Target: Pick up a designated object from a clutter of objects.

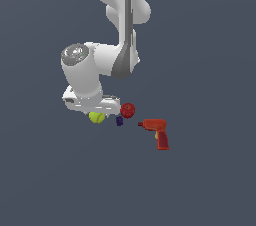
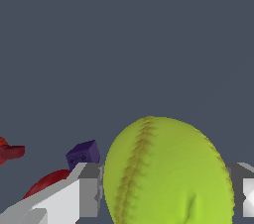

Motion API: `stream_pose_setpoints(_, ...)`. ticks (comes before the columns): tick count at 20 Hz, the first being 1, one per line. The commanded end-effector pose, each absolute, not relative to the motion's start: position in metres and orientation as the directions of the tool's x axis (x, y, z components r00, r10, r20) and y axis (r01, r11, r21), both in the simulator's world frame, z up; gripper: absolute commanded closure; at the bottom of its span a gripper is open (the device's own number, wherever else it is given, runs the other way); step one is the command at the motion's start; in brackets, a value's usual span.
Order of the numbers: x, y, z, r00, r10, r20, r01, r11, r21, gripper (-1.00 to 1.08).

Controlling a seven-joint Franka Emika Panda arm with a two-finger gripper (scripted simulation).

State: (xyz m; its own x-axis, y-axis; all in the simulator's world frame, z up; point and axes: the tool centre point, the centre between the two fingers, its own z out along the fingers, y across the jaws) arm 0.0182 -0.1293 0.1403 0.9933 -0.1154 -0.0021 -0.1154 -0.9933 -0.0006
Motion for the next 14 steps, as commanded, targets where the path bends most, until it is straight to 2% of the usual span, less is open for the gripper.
stream_pose_setpoints(1,0.009,-0.110,0.158,0.993,-0.115,0.000,-0.115,-0.993,0.000,1.08)
stream_pose_setpoints(14,-0.041,-0.001,0.255,0.993,-0.115,0.000,-0.115,-0.993,0.005,1.08)
